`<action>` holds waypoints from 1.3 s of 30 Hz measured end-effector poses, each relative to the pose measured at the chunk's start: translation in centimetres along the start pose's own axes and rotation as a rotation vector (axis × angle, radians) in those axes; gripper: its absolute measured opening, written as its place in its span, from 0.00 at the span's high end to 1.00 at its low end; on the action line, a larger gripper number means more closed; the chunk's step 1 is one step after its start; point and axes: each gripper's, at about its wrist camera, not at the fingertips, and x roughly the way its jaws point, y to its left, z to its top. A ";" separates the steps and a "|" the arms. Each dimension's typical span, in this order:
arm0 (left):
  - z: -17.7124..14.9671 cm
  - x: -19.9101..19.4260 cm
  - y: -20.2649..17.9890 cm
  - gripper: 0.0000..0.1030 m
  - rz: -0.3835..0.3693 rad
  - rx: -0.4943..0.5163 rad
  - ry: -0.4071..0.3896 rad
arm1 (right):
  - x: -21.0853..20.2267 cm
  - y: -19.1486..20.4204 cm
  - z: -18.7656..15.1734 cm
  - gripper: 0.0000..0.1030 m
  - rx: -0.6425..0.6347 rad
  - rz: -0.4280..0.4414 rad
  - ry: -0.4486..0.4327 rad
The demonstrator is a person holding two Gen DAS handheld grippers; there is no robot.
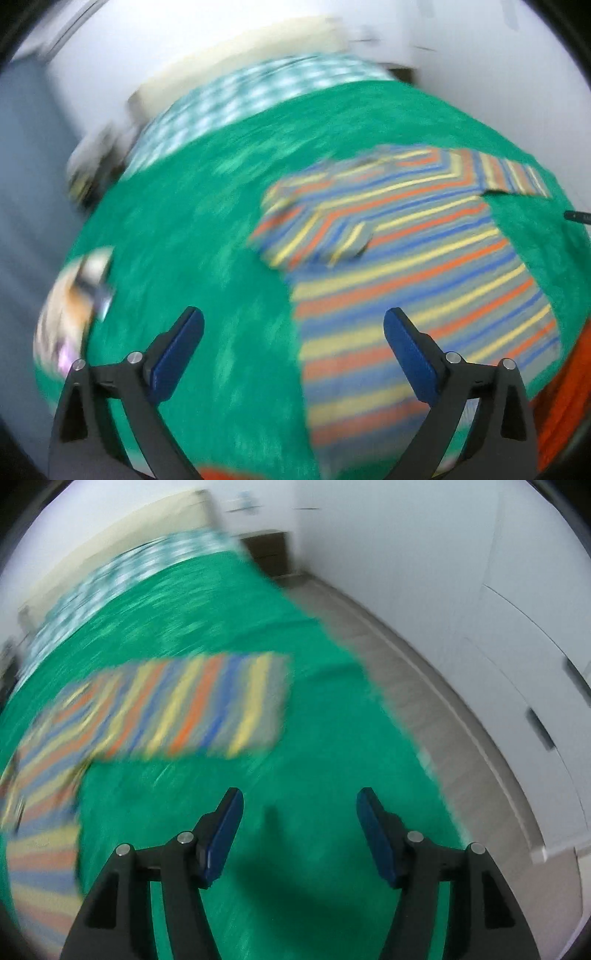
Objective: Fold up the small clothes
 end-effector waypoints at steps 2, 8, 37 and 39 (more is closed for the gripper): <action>2.0 4.6 -1.7 0.04 -0.023 0.073 0.053 | -1.9 1.9 -3.2 0.38 -0.030 0.092 0.017; 4.4 17.9 -5.7 0.12 0.039 0.209 0.237 | -6.6 5.7 -11.8 0.38 -0.043 0.216 0.051; -7.0 22.6 24.2 0.85 0.349 -0.745 0.471 | -8.5 10.7 -16.3 0.38 -0.256 0.157 0.053; -7.6 21.7 24.7 0.44 0.391 -0.745 0.463 | -8.2 10.1 -16.2 0.38 -0.228 0.155 0.070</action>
